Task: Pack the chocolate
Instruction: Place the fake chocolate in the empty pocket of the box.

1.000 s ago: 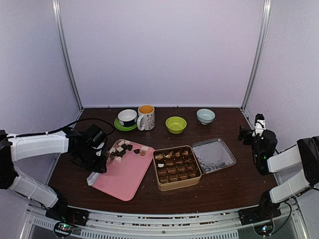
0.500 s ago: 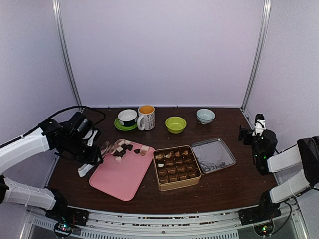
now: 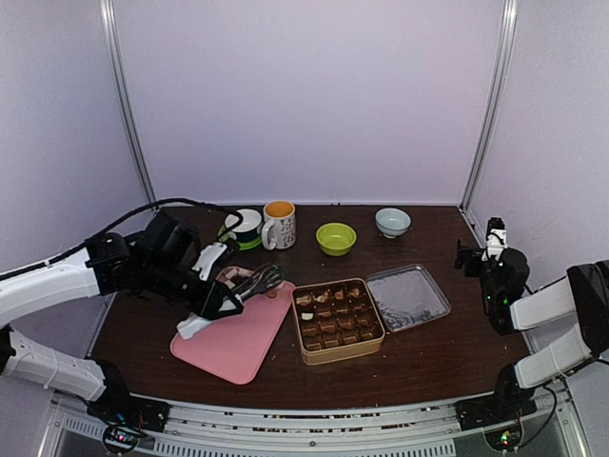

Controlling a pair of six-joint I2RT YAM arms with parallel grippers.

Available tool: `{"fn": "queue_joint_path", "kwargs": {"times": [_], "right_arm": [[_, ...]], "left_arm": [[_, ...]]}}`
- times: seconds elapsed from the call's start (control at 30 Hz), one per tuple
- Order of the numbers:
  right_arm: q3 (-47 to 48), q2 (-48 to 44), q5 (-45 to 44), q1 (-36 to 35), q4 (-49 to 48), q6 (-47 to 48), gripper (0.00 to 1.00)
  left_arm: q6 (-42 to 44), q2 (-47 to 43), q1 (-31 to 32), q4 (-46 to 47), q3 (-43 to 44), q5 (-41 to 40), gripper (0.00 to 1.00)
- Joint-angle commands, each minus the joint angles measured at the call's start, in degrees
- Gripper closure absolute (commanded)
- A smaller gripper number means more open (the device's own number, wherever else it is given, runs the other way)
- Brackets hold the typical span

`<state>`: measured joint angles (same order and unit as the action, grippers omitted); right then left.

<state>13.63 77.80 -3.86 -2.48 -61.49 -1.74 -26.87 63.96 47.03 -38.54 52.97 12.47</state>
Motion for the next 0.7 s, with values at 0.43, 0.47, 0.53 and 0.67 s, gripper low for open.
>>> {"fn": "queue_joint_path", "kwargs": {"times": [0.43, 0.47, 0.53, 0.67], "right_arm": [[0.6, 0.1, 0.0, 0.4, -1.2, -0.1, 0.0], [0.5, 0.1, 0.0, 0.4, -1.2, -0.2, 0.0], [0.5, 0.1, 0.0, 0.4, -1.2, -0.1, 0.0], [0.5, 0.0, 0.1, 0.4, -1.2, -0.1, 0.0]], "left_arm": [[4.9, 21.6, 8.3, 14.6, 8.7, 0.4, 0.73], [5.1, 21.9, 8.3, 14.6, 8.8, 0.4, 0.73], [5.7, 22.2, 8.3, 15.0, 8.7, 0.6, 0.73], [9.3, 22.4, 8.3, 14.0, 9.3, 1.4, 0.72]]}}
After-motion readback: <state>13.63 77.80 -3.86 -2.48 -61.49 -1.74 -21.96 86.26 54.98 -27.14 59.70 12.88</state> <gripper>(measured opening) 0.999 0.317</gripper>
